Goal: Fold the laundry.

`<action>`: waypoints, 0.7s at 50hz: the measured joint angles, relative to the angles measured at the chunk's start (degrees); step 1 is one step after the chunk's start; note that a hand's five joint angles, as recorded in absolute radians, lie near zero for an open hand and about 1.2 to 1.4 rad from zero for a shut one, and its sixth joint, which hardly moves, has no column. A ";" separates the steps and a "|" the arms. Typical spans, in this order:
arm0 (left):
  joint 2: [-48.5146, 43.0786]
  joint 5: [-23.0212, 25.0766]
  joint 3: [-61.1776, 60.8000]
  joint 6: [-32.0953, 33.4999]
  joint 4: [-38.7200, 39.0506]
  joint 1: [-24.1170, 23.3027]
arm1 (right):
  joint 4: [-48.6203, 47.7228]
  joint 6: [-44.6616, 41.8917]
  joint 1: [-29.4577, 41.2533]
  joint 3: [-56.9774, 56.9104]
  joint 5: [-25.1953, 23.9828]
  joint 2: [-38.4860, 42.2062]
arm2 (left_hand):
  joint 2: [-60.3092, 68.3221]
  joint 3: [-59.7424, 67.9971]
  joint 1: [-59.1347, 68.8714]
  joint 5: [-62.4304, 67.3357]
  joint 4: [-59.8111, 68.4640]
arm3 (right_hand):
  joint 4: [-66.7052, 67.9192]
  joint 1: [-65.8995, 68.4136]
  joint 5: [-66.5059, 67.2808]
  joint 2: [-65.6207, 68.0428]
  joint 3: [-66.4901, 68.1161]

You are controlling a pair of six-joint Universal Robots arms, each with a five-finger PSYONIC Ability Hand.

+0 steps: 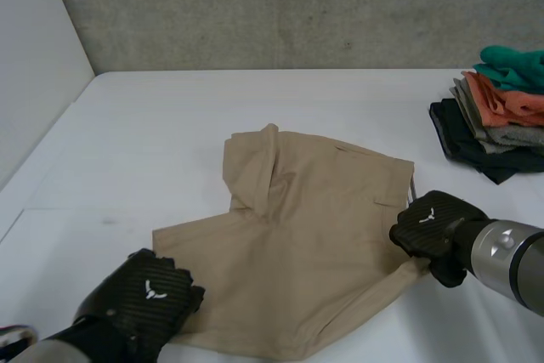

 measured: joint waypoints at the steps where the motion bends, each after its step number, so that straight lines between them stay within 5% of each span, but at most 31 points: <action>1: -0.84 -0.02 0.21 0.06 1.20 -0.01 | -0.72 -0.09 0.00 0.35 0.01 0.17 | 0.00 0.00 0.00 0.00 0.00 | 0.00 0.00 0.00 0.00 0.00; 4: -3.94 -0.11 1.22 0.24 5.94 0.20 | -3.49 -0.09 0.05 1.47 0.10 1.41 | -4.41 -3.79 -2.34 -3.67 -3.97 | 0.00 0.00 0.00 0.00 0.00; 6: -6.40 -0.18 2.42 0.36 10.15 0.65 | -5.91 0.19 0.09 2.24 0.17 3.11 | -16.04 -14.65 -14.25 -14.50 -14.96 | 0.00 0.00 0.00 0.00 0.00; 8: -8.44 -0.15 3.85 0.45 13.89 1.27 | -7.61 0.62 0.10 2.78 0.20 4.61 | -42.43 -41.92 -45.18 -42.23 -42.86 | 0.00 0.00 0.00 0.00 0.00; 10: -10.43 0.15 5.81 0.51 17.13 1.93 | -8.91 1.21 0.13 3.21 0.18 5.71 | -52.93 -52.37 -51.15 -52.84 -53.34 | 0.00 0.00 0.00 0.00 0.00; 20: -23.75 8.21 22.23 4.74 26.97 4.68 | -11.63 2.78 0.27 3.95 -0.08 6.77 | -53.90 -53.66 -50.91 -53.84 -54.46 | 0.00 0.00 0.00 0.00 0.00; 35: -53.42 26.63 51.94 26.56 27.65 13.83 | -13.49 3.88 0.17 4.60 -0.24 7.09 | -53.83 -53.61 -50.91 -53.65 -54.26 | 0.00 0.00 0.00 0.00 0.00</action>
